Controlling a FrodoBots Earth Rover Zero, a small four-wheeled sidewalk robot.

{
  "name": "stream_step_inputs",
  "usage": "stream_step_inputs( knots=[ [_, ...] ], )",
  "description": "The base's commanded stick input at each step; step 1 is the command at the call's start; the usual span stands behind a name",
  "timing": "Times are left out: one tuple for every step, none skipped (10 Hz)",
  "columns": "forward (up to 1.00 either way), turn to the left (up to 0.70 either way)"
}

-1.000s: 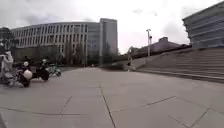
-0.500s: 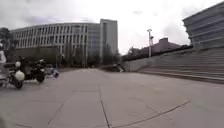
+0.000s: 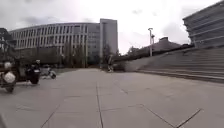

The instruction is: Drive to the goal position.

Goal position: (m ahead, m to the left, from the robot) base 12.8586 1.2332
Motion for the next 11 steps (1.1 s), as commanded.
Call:
stream_step_inputs(
  knots=[
    [0.70, 0.02],
    [0.70, 0.02],
    [0.70, 0.02],
    [0.70, 0.02],
    [0.70, 0.02],
    [0.70, 0.02],
    [0.70, 0.02],
    [0.70, 0.02],
    [0.70, 0.02],
    [0.70, 0.02],
    [0.70, 0.02]
  ],
)
